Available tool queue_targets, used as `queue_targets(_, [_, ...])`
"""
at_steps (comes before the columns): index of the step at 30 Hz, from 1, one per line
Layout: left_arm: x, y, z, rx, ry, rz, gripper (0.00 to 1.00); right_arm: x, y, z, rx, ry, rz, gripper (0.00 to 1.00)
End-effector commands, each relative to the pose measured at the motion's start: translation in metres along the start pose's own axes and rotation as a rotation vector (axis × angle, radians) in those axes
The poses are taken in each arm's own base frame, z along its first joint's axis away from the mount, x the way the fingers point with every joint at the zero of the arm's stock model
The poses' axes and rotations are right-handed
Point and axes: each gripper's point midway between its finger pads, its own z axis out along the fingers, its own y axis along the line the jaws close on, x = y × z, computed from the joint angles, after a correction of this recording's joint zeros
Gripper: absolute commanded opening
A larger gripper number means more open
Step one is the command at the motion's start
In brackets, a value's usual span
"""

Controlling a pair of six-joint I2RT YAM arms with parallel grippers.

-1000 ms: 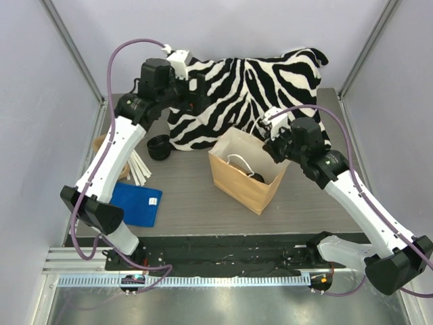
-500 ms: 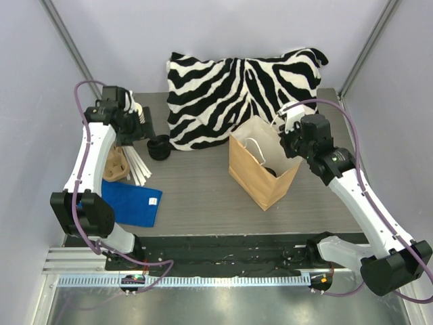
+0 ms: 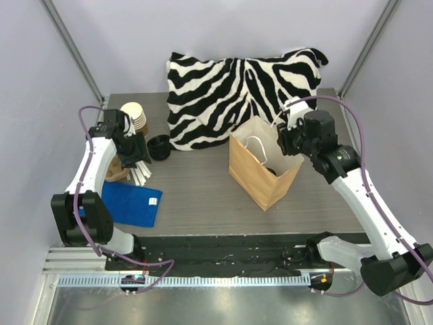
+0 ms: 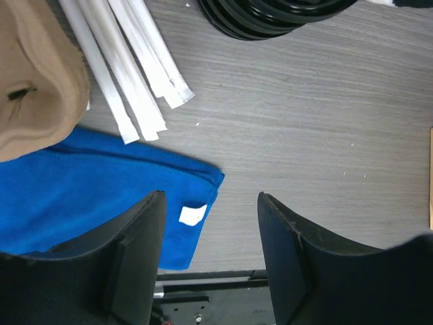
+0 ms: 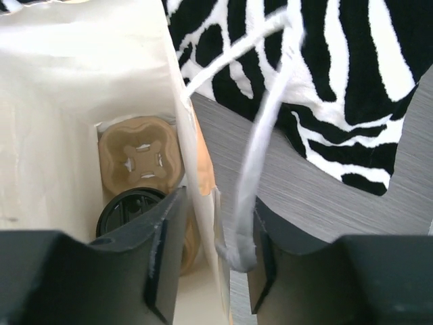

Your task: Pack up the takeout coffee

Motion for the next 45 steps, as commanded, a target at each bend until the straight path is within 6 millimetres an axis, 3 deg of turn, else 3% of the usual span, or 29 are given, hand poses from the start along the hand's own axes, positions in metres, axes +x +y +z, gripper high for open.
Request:
queue_targets(1, [-0.024, -0.005, 0.016, 0.033, -0.099, -0.027, 0.58, -0.036, 0.003, -0.025, -0.033, -0.099, 0.013, 0.48])
queue_targets(5, [-0.03, 0.001, 0.034, 0.006, -0.111, -0.039, 0.57, -0.045, 0.005, -0.035, -0.052, -0.12, 0.004, 0.55])
queue_targets(9, [-0.048, 0.0, 0.047, 0.009, -0.171, -0.07, 0.54, -0.049, 0.004, -0.042, -0.054, -0.134, -0.016, 0.6])
queue_targets(16, [-0.051, 0.011, 0.075, -0.037, -0.16, -0.096, 0.45, -0.06, 0.001, -0.057, -0.047, -0.156, -0.049, 0.7])
queue_targets(32, [-0.046, 0.032, 0.128, -0.118, -0.079, -0.198, 0.41, -0.067, -0.008, -0.063, -0.01, -0.135, -0.072, 0.74])
queue_targets(45, [-0.038, 0.042, 0.154, -0.147, -0.012, -0.229, 0.33, -0.07, -0.011, -0.064, 0.0, -0.125, -0.075, 0.74])
